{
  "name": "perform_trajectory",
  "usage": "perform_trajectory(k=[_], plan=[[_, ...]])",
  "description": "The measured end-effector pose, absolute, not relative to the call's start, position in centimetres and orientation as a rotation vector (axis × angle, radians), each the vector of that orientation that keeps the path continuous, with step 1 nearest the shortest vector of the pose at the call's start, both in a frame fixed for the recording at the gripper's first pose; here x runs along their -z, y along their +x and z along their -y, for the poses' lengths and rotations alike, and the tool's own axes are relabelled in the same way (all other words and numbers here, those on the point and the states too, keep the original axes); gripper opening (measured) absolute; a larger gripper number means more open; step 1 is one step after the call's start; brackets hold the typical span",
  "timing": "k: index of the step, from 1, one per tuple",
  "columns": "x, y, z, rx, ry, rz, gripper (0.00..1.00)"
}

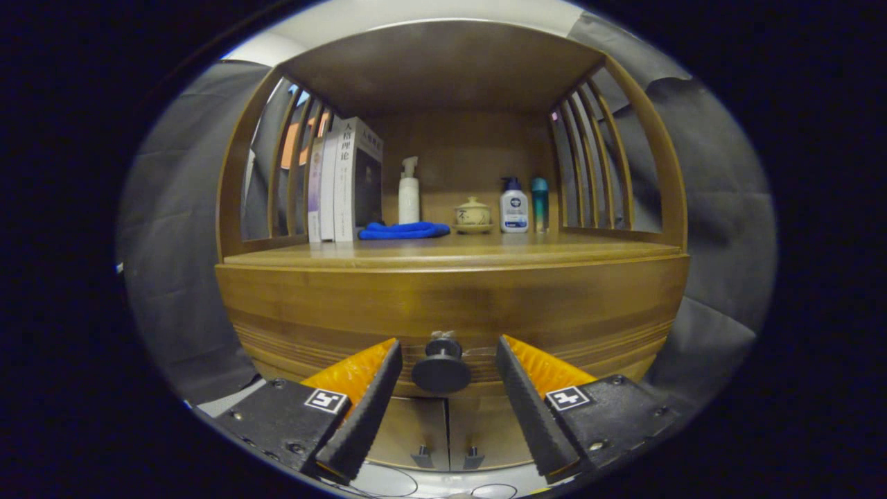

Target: Pull open the drawer, take out the items inside it, and place them on the countertop above the cabinet.

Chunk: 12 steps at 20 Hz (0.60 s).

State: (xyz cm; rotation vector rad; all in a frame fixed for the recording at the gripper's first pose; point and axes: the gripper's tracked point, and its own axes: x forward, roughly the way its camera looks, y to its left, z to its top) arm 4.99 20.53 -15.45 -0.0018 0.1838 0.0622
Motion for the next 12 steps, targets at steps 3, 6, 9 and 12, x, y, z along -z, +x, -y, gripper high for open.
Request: perform_trajectory(k=[3, 6, 9, 12], plan=[[16.34, 6.77, -20.76, -0.058, 0.019, -0.190, 0.72], [16.40, 6.30, -21.12, -0.069, 0.015, -0.191, 0.57], [16.53, 6.44, -21.07, -0.078, 0.021, -0.200, 0.47], [16.55, 6.27, -21.10, -0.086, 0.057, -0.226, 0.42]])
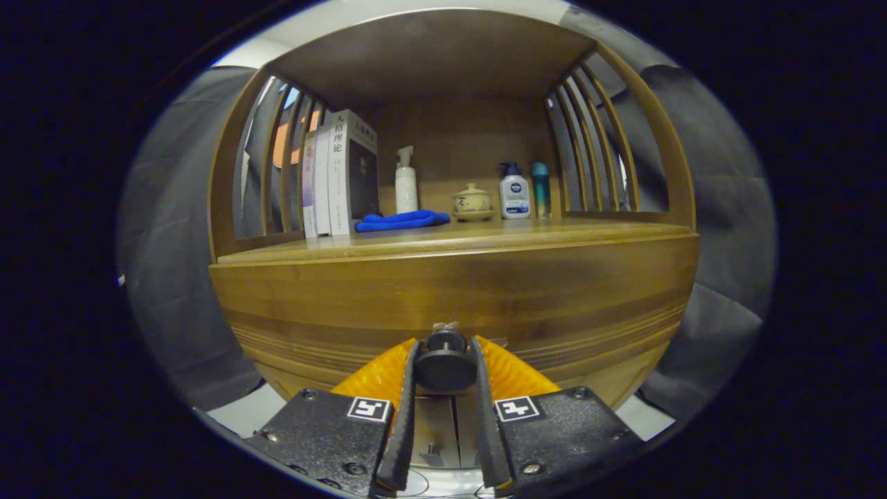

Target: Pull open the drawer, take out the items inside it, and place them on the countertop above the cabinet.

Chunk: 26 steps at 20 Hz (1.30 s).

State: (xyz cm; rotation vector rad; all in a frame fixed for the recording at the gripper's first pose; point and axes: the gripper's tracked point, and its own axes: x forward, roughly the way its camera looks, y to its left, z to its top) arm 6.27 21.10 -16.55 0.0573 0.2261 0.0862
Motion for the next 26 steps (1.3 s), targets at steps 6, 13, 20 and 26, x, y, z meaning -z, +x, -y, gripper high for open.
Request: perform_trajectory(k=[6, 13, 20, 26], plan=[[16.6, 6.1, -21.1, -0.081, 0.028, -0.236, 0.34], [16.7, 3.2, -20.8, -0.086, 0.027, -0.244, 0.34], [16.6, 0.2, -20.5, -0.095, 0.045, -0.257, 0.34], [16.7, -2.7, -20.4, -0.097, 0.065, -0.268, 0.34]])
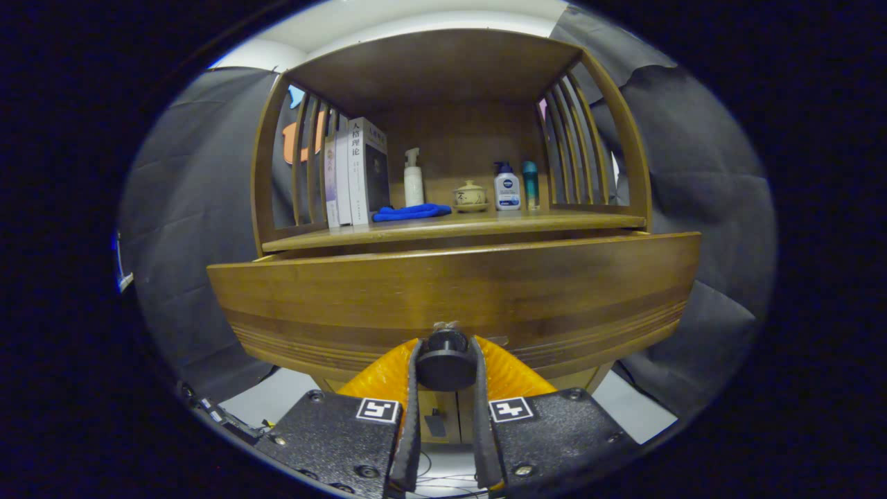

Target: Pull open the drawer, take out the items inside it, and place them on the countertop above the cabinet.

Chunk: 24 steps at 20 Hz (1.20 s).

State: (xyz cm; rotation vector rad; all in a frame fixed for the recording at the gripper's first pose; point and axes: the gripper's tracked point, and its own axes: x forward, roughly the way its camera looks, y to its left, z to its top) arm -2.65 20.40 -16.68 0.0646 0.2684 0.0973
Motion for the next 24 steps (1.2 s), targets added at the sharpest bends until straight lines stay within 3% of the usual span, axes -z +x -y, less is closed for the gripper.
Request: perform_trajectory(k=[24], plan=[[17.9, -11.8, -20.1, -0.131, 0.080, -0.346, 0.34]])
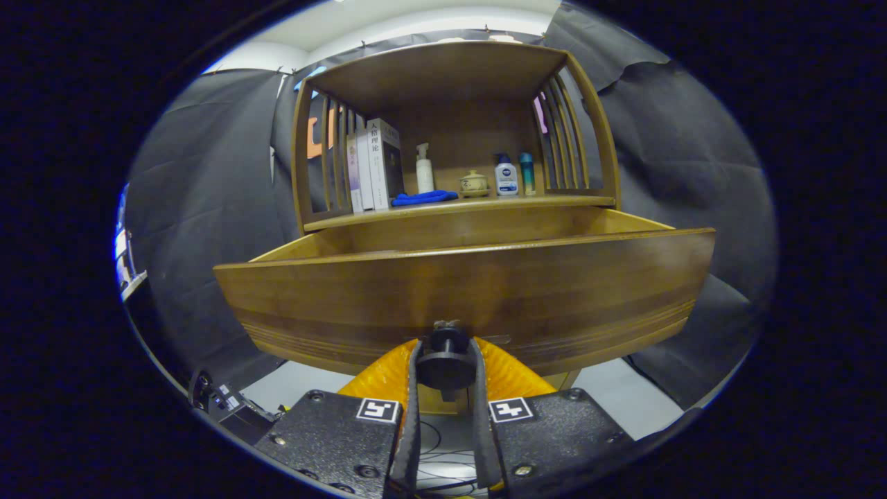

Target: Pull open the drawer, take out the items inside it, and place them on the countertop above the cabinet.

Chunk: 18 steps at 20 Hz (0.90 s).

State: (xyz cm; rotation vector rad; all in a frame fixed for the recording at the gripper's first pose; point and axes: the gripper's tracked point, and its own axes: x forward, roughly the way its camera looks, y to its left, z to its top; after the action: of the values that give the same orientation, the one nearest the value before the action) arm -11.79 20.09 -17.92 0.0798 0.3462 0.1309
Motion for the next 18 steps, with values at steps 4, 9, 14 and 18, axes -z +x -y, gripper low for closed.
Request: perform_trajectory(k=[4, 9, 14, 18], plan=[[16.9, -12.5, -19.5, -0.166, 0.107, -0.382, 0.45], [11.2, -13.3, -15.9, -0.107, 0.086, -0.300, 0.96], [3.8, -12.0, -15.9, -0.154, 0.118, -0.240, 0.96], [-1.4, -7.6, -15.8, -0.147, 0.081, -0.211, 0.96]])
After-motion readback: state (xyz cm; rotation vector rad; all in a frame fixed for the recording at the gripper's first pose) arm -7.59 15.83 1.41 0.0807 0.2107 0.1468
